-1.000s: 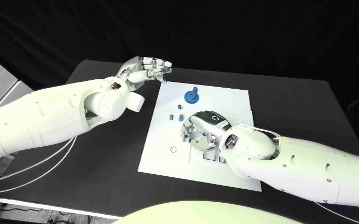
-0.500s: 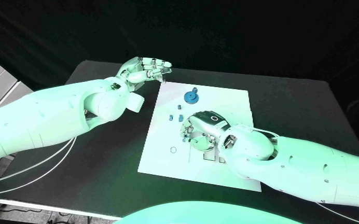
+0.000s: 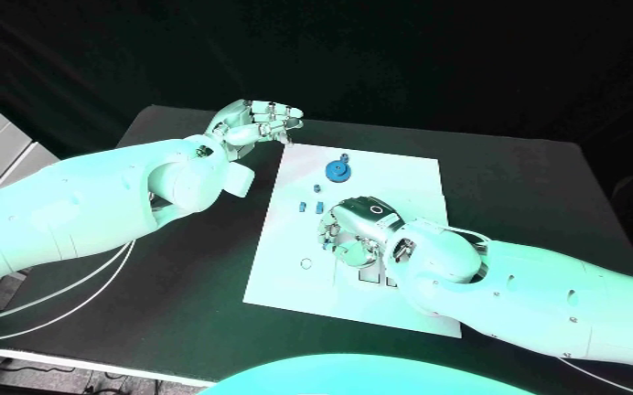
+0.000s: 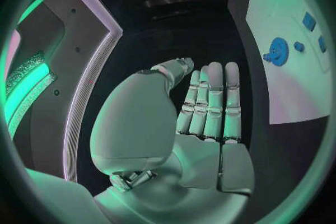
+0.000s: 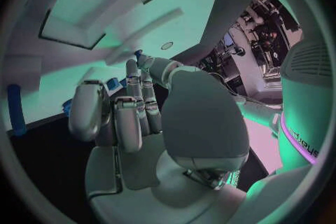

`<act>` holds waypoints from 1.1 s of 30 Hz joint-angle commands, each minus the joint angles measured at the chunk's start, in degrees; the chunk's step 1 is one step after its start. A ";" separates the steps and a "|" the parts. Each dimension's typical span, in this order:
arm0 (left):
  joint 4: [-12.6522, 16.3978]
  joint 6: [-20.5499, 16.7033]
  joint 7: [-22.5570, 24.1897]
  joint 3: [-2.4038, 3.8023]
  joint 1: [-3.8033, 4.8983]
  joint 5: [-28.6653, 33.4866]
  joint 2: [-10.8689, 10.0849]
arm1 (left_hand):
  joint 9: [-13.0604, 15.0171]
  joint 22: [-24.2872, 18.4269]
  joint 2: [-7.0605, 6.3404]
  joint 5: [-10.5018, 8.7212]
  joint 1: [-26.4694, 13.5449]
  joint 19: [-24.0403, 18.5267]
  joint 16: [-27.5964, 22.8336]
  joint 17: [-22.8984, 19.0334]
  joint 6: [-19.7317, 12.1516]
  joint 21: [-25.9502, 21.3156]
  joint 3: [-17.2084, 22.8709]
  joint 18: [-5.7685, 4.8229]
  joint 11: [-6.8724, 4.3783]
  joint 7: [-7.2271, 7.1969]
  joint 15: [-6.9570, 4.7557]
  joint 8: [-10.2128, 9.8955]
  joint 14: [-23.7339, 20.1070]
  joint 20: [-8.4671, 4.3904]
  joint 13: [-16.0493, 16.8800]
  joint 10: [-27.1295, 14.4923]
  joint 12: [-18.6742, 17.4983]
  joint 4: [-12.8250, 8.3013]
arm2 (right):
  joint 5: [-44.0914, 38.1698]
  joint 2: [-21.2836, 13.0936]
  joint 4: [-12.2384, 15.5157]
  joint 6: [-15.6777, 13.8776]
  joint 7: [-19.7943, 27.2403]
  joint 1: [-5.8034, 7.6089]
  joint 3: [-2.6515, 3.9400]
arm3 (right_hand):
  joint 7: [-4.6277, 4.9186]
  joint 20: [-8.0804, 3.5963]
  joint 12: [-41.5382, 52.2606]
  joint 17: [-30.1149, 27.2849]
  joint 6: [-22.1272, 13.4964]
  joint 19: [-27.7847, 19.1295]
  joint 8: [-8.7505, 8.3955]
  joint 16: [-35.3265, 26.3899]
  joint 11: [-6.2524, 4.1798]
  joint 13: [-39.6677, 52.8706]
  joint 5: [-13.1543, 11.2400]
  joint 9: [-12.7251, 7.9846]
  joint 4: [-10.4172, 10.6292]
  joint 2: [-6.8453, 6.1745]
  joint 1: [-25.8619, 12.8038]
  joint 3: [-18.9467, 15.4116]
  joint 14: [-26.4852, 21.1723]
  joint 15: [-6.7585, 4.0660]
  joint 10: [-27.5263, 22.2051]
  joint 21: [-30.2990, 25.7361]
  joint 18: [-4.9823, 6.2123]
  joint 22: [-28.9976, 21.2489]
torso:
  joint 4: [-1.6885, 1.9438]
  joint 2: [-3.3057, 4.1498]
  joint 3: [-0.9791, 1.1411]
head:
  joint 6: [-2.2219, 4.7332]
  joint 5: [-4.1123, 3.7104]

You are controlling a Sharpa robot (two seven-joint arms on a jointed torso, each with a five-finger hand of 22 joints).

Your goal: Assemble the parts on the task board

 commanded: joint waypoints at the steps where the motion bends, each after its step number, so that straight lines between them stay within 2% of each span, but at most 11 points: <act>1: 0.11 0.41 0.45 0.03 0.03 0.38 0.03 | -0.06 0.05 0.06 0.11 0.39 0.37 -0.24 -0.09 0.16 -0.31 -0.14 0.22 -0.02 0.20 -0.33 0.19 -0.09 -0.04 0.02 0.26 0.28 -0.24 | -0.97 0.19 -0.20 2.85 -0.08 -0.23 -0.24 | 0.26 -0.25 0.00 4.90 0.04 -0.01 0.29 0.14 -1.90 0.08 0.15 0.08 -0.47 0.31 -0.35 -0.08 4.17 -0.28 2.10 -0.04 -0.71 6.60 | -0.04 0.03 0.04 | -0.05 0.05; 5: 0.10 0.46 0.40 0.03 0.03 0.38 -0.01 | -0.08 0.07 0.15 0.13 0.37 0.35 -0.31 -0.14 0.21 -0.36 -0.23 0.21 -0.05 0.18 -0.34 0.22 -0.10 -0.05 0.01 0.25 0.35 -0.20 | -1.13 0.29 -0.46 2.12 -0.11 -0.29 -0.32 | 0.36 -0.17 -0.34 4.81 -0.18 -0.16 0.24 0.11 -1.76 0.03 0.00 0.17 -0.45 0.25 -0.81 -0.29 4.15 -0.16 1.69 -0.42 -0.65 6.51 | -0.04 0.01 0.07 | -0.06 0.04; 7: 0.07 0.47 0.37 0.03 0.03 0.39 -0.03 | -0.08 0.07 0.15 0.13 0.37 0.35 -0.31 -0.14 0.21 -0.36 -0.23 0.21 -0.05 0.18 -0.34 0.22 -0.10 -0.05 0.01 0.25 0.35 -0.20 | -1.06 0.30 -0.57 1.09 0.16 -0.32 -0.36 | 0.72 0.09 -0.91 4.73 -1.38 -0.43 -0.46 0.09 -1.27 -0.31 -0.32 0.00 -0.26 -0.19 -1.71 -0.69 4.13 0.28 0.05 -1.08 -0.58 6.33 | -0.07 0.03 0.07 | 0.03 0.02; 10: -0.05 0.50 0.34 0.03 0.03 0.39 -0.04 | -0.08 0.07 0.15 0.13 0.37 0.35 -0.31 -0.14 0.21 -0.36 -0.23 0.21 -0.05 0.18 -0.34 0.22 -0.10 -0.05 0.01 0.25 0.35 -0.20 | -0.73 0.17 -0.53 -0.84 0.77 -0.35 -0.40 | 1.89 1.30 -0.88 3.86 -4.60 -2.01 -2.71 -0.28 0.60 -2.28 0.89 -0.99 0.67 -2.83 -4.17 -1.98 3.86 2.01 -7.49 -5.16 0.02 4.93 | -0.11 0.01 0.06 | 0.09 0.00; 13: -0.13 0.53 0.30 0.03 0.03 0.39 -0.04 | -0.08 0.07 0.15 0.13 0.37 0.35 -0.31 -0.14 0.21 -0.36 -0.23 0.21 -0.05 0.18 -0.34 0.22 -0.10 -0.05 0.01 0.25 0.35 -0.20 | -0.52 -0.10 -0.24 -2.20 1.12 -0.37 -0.41 | 1.96 1.91 -0.69 1.96 -5.86 -3.20 -3.79 -1.23 1.19 -3.11 0.66 -1.49 0.82 -3.58 -4.29 -2.96 3.28 2.37 -10.20 -8.20 0.54 3.81 | -0.07 0.01 0.06 | 0.14 -0.08; 14: -0.17 0.54 0.28 0.03 0.03 0.39 -0.05 | -0.08 0.07 0.15 0.13 0.37 0.35 -0.31 -0.14 0.21 -0.36 -0.23 0.21 -0.05 0.18 -0.34 0.22 -0.10 -0.05 0.01 0.25 0.35 -0.20 | -0.46 -0.28 -0.06 -2.80 1.18 -0.38 -0.42 | 1.67 2.32 -0.51 0.12 -6.75 -4.34 -4.62 -2.20 1.59 -3.80 0.79 -1.87 0.96 -3.70 -4.06 -4.67 2.64 2.86 -12.65 -11.11 1.06 2.70 | -0.08 0.01 0.08 | 0.17 -0.12; 18: -0.30 0.61 0.21 0.03 0.03 0.39 -0.07 | -0.08 0.07 0.15 0.13 0.37 0.35 -0.31 -0.14 0.21 -0.36 -0.23 0.21 -0.05 0.18 -0.34 0.22 -0.10 -0.05 0.01 0.25 0.35 -0.20 | -0.38 -0.90 0.51 -4.14 1.11 -0.41 -0.42 | 1.32 2.75 0.01 -0.65 -7.08 -4.63 -5.34 -2.53 1.96 -4.28 1.10 -2.26 1.08 -3.50 -3.19 -7.10 2.37 3.03 -14.05 -12.31 1.25 2.24 | -0.10 0.01 0.08 | 0.31 -0.14; 24: -0.45 0.76 0.07 0.03 0.03 0.39 -0.14 | -0.08 0.07 0.15 0.13 0.37 0.35 -0.31 -0.14 0.21 -0.36 -0.23 0.21 -0.05 0.18 -0.34 0.22 -0.10 -0.05 0.01 0.25 0.35 -0.20 | -0.23 -2.87 2.35 -6.46 0.97 -0.42 -0.38 | 1.42 2.89 0.47 -1.03 -7.14 -4.66 -5.85 -2.66 2.07 -4.55 1.67 -2.60 1.23 -3.26 -2.37 -8.75 2.26 3.12 -14.87 -12.88 1.35 2.02 | -0.05 -0.02 0.04 | 0.40 -0.37; 28: -0.56 0.83 -0.01 0.03 0.03 0.39 -0.20 | -0.08 0.07 0.15 0.13 0.37 0.35 -0.31 -0.14 0.21 -0.36 -0.23 0.21 -0.05 0.18 -0.34 0.22 -0.10 -0.05 0.01 0.25 0.35 -0.20 | 0.55 -5.15 4.24 -6.81 0.63 -0.27 -0.07 | 1.39 2.92 0.79 -1.03 -7.04 -4.56 -6.02 -2.63 2.07 -4.61 2.08 -2.73 1.36 -3.06 -2.00 -9.33 2.28 3.14 -15.02 -12.84 1.33 2.04 | -0.08 -0.08 0.04 | 0.59 -0.58; 31: -0.61 0.85 -0.04 0.03 0.03 0.40 -0.25 | -0.09 0.08 0.21 0.14 0.43 0.35 -0.36 -0.17 0.24 -0.38 -0.25 0.21 -0.06 0.17 -0.35 0.24 -0.11 -0.07 0.00 0.23 0.38 -0.22 | 1.90 -7.66 5.97 -6.30 0.34 0.38 0.38 | 1.62 2.88 1.33 -0.52 -6.67 -4.16 -6.06 -2.33 1.92 -4.59 2.38 -2.82 1.51 -2.92 -1.69 -9.75 2.48 3.03 -14.74 -12.09 1.22 2.33 | -0.15 -0.13 -0.04 | 0.76 -0.75; 33: -0.65 0.90 -0.05 0.02 0.03 0.41 -0.26 | -0.09 0.08 0.21 0.14 0.43 0.35 -0.36 -0.17 0.24 -0.38 -0.25 0.21 -0.06 0.17 -0.35 0.24 -0.11 -0.07 0.00 0.23 0.38 -0.22 | 4.04 -9.96 7.07 -5.11 0.23 1.45 0.70 | 1.73 2.75 2.05 0.71 -6.38 -3.42 -6.16 -1.66 1.70 -4.54 2.74 -2.94 1.69 -2.86 -1.45 -9.93 2.93 2.84 -14.10 -10.59 0.97 2.90 | -0.16 -0.10 0.00 | 0.91 -1.02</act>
